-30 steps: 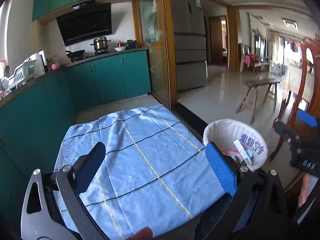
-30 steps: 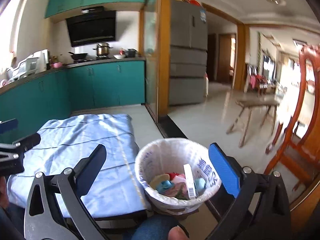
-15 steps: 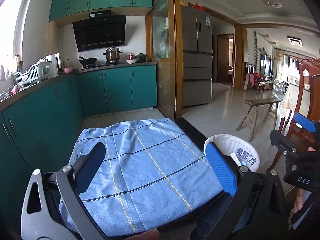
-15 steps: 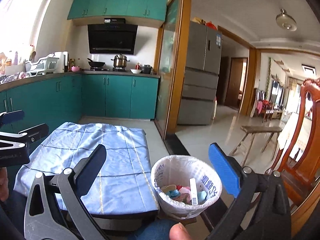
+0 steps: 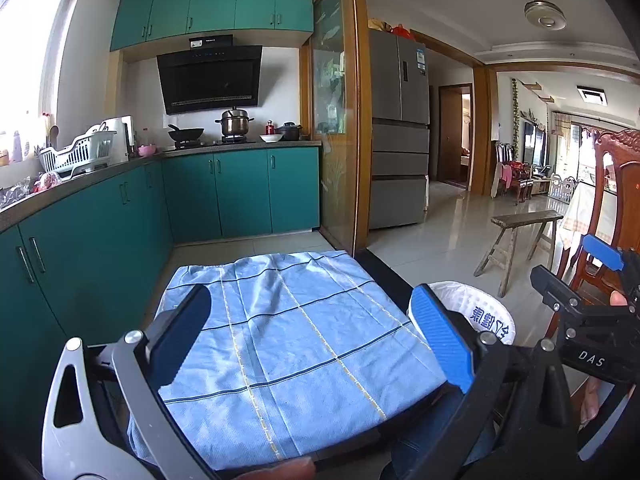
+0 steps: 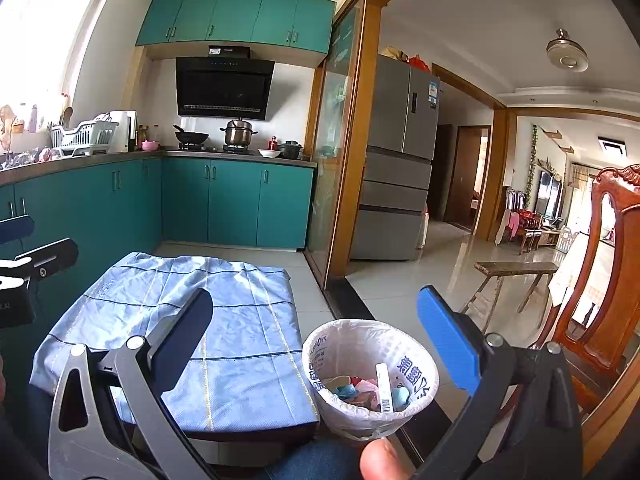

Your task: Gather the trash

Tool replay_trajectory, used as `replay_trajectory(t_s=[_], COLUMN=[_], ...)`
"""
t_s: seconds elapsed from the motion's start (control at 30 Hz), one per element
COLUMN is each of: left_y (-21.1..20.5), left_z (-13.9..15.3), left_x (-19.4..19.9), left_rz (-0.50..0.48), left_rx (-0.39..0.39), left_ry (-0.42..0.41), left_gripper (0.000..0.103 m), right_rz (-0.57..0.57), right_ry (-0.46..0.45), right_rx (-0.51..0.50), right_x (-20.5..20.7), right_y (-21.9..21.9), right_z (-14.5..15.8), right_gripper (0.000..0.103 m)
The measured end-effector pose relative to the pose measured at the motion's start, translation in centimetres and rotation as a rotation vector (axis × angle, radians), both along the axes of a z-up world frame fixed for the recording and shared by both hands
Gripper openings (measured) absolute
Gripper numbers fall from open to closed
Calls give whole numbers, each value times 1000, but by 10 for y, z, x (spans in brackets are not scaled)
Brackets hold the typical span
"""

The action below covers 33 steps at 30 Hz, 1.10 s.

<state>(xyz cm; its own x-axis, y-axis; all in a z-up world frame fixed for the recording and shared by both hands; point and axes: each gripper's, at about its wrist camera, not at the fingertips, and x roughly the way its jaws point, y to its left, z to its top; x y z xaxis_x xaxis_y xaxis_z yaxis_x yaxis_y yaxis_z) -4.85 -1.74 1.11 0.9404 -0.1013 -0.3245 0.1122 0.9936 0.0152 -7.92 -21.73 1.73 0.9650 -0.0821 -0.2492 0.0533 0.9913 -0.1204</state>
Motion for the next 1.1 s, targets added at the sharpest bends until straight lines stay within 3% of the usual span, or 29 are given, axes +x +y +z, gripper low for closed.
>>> replay_trajectory(t_s=[1.1], left_y=[-4], left_z=[-8], left_x=[4], left_rz=[-6], left_rx=[20], left_ry=[50], left_gripper=[100], right_rz=[12], right_ry=[10], right_rx=[7], right_x=[1], right_y=[1], right_z=[-5], right_gripper=[100])
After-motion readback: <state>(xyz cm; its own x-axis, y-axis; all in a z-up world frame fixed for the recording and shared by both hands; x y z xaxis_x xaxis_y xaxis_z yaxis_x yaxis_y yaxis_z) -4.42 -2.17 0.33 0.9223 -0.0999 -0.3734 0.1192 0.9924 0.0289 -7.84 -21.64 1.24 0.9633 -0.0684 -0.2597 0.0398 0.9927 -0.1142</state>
